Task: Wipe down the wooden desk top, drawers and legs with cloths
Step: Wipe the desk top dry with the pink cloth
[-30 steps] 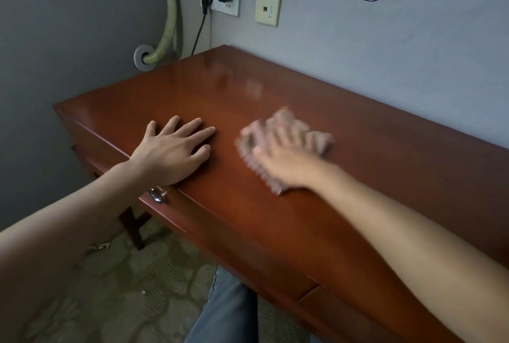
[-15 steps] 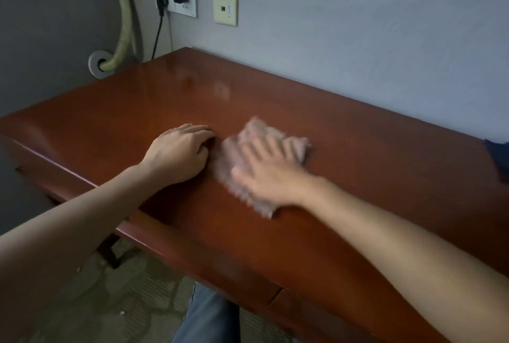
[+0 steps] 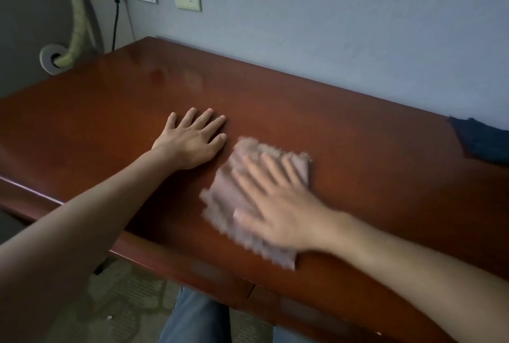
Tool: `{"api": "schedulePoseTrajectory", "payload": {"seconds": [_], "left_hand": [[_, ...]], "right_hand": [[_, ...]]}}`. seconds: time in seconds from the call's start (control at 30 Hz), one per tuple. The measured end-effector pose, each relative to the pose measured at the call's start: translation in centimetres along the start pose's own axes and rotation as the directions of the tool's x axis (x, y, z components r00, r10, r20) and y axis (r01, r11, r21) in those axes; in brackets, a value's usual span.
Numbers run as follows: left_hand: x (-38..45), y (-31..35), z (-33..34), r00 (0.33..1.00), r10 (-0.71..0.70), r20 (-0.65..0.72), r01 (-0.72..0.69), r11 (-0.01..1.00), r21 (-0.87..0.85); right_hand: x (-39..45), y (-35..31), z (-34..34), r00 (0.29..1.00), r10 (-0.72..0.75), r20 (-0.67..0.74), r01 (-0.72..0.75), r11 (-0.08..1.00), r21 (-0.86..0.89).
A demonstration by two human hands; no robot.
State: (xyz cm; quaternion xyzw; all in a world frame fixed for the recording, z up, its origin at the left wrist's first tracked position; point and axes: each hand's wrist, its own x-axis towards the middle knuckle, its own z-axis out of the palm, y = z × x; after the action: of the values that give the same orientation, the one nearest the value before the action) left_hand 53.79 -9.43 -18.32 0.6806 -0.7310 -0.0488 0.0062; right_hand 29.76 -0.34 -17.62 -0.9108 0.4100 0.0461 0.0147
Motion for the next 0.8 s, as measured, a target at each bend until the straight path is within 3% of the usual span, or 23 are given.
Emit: {"api": "schedulePoseTrajectory", "payload": {"seconds": [0.07, 0.13, 0.2, 0.27, 0.33, 0.43, 0.5, 0.57, 0.6, 0.67, 0.73, 0.8], "left_hand": [[-0.2, 0.2, 0.0, 1.0, 0.001, 0.004, -0.001, 1.0, 0.011], [-0.3, 0.2, 0.0, 1.0, -0.003, 0.008, 0.002, 1.0, 0.012], [-0.5, 0.2, 0.0, 1.0, -0.013, 0.001, 0.013, 1.0, 0.009], [-0.6, 0.3, -0.1, 1.0, -0.009, 0.006, 0.009, 1.0, 0.003], [-0.7, 0.4, 0.0, 1.0, -0.008, 0.01, 0.007, 1.0, 0.001], [-0.7, 0.1, -0.1, 1.0, 0.011, 0.014, -0.011, 1.0, 0.024], [-0.8, -0.3, -0.3, 1.0, 0.01, 0.008, -0.01, 0.998, -0.064], [-0.9, -0.6, -0.4, 1.0, 0.006, 0.005, -0.005, 0.988, -0.155], [-1.0, -0.5, -0.4, 1.0, 0.013, -0.006, -0.013, 0.99, -0.139], [-1.0, -0.4, -0.1, 0.999, 0.03, -0.043, -0.032, 0.997, -0.067], [-0.8, -0.5, -0.2, 0.998, 0.034, -0.061, -0.037, 0.998, -0.044], [-0.6, -0.7, -0.7, 0.993, 0.07, -0.092, -0.07, 0.997, 0.013]], "right_hand": [[-1.9, -1.7, 0.2, 0.979, -0.204, -0.009, 0.205, 0.979, 0.019], [-0.7, 0.2, -0.1, 0.98, -0.197, 0.002, 0.197, 0.98, 0.004], [2.5, 4.2, -0.5, 0.998, 0.065, 0.028, -0.064, 0.998, -0.01], [5.6, 7.7, -1.2, 0.92, 0.384, 0.079, -0.389, 0.919, 0.062], [7.5, 7.3, -1.2, 0.876, 0.475, 0.088, -0.482, 0.868, 0.115], [6.9, 0.0, -0.6, 0.982, 0.187, -0.019, -0.185, 0.98, 0.075], [4.8, -3.6, -0.1, 0.996, -0.067, -0.061, 0.069, 0.997, 0.039], [4.9, -2.5, -0.5, 0.987, -0.157, -0.032, 0.158, 0.987, 0.038], [5.9, -0.9, -0.9, 0.992, -0.123, -0.021, 0.124, 0.992, 0.029], [9.2, 3.6, -1.4, 0.996, 0.091, -0.004, -0.091, 0.995, 0.033], [12.8, 9.0, -2.2, 0.925, 0.377, 0.04, -0.379, 0.922, 0.081], [15.2, 12.6, -2.5, 0.832, 0.551, 0.067, -0.555, 0.824, 0.113]]}}
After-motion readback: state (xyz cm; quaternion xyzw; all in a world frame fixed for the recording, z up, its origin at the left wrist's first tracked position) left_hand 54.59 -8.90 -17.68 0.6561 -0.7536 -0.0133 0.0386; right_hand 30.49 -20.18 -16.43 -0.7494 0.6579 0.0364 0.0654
